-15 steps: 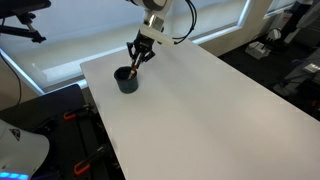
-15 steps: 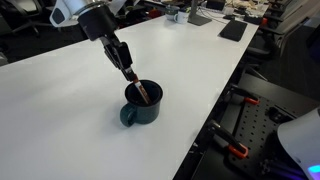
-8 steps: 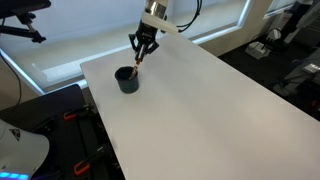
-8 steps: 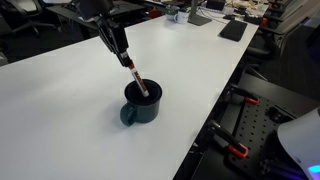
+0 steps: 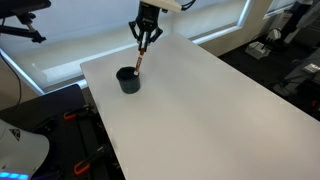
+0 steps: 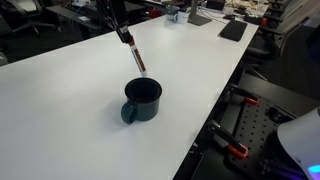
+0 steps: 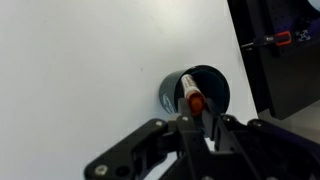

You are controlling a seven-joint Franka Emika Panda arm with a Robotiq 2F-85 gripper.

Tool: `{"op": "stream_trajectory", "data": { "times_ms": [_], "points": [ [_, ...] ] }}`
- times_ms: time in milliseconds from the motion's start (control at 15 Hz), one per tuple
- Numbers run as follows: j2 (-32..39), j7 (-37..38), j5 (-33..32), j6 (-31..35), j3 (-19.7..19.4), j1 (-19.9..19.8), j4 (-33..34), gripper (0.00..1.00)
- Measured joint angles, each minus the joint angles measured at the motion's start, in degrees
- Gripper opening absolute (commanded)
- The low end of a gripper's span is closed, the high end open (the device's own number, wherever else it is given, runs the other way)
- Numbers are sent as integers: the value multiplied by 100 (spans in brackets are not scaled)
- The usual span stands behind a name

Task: Remove the marker from the cup and put it on the table

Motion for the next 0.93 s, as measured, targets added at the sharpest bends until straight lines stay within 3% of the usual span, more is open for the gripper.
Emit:
{"op": "stream_trajectory", "data": {
  "times_ms": [467, 933],
  "points": [
    [-413, 188, -134, -44, -43, -17, -361, 5],
    [-848, 308, -134, 173, -269, -101, -1271, 5]
  ]
}}
